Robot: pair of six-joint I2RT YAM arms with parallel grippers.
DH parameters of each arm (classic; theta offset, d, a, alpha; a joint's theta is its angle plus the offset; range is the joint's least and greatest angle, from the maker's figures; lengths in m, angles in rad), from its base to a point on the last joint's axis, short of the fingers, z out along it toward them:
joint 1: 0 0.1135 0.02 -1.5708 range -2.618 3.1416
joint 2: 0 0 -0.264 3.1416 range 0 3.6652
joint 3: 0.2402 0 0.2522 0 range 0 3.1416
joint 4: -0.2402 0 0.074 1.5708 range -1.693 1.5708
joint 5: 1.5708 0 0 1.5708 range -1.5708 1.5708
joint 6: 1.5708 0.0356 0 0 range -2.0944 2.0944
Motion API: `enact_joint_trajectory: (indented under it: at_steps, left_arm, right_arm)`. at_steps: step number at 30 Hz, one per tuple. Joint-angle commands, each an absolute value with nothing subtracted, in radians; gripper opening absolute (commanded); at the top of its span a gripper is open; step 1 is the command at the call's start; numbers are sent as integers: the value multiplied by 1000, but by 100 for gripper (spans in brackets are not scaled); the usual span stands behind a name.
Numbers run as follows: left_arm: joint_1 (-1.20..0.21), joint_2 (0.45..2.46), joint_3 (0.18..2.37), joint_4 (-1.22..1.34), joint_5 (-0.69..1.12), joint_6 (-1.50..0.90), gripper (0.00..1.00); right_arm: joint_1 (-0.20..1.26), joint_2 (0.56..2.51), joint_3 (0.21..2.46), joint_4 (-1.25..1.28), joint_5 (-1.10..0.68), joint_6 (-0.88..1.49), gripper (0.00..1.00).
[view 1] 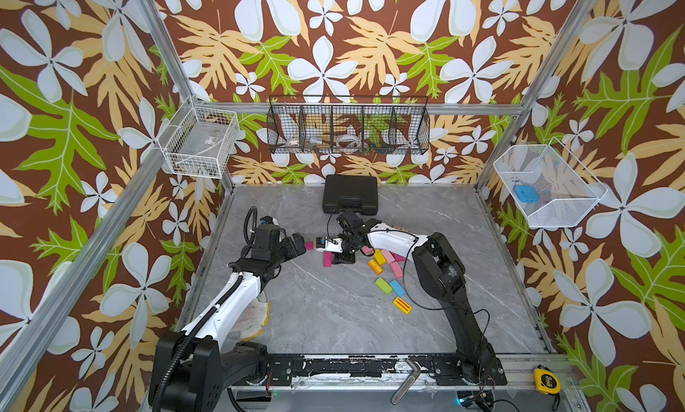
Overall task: Assemble the number 7 with building blocks
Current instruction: Move the building block to the center of the board, then assemble the building block at the center of the board.
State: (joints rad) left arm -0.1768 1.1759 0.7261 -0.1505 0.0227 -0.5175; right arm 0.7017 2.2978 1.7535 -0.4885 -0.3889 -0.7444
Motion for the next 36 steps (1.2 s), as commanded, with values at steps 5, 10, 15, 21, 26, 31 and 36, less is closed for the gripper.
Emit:
enact_joint_trajectory:
  at_steps: [5, 10, 15, 21, 26, 31, 36]
  left_arm:
    - [-178, 1107, 709, -181, -8, -526, 100]
    - [-178, 1046, 684, -206, -22, -529, 100]
    - [-178, 1008, 668, -219, -11, -530, 100]
    - [-178, 981, 654, -219, -10, -528, 100]
    - [-177, 979, 649, -212, -3, -526, 100]
    - [-178, 980, 646, -208, -2, -524, 100]
    - [-178, 979, 643, -201, 0, -522, 100]
  right_arm:
    - [703, 2167, 1557, -376, -411, -642, 47]
    - [705, 2080, 1397, -230, -440, -490, 48]
    - [736, 2047, 1302, -101, -392, -355, 49]
    - [752, 2061, 1270, -19, -371, -309, 52]
    - [762, 2102, 1309, -15, -319, -315, 53]
    - [762, 2128, 1337, -3, -288, -301, 52]
    - [762, 2144, 1349, -4, -276, -303, 51]
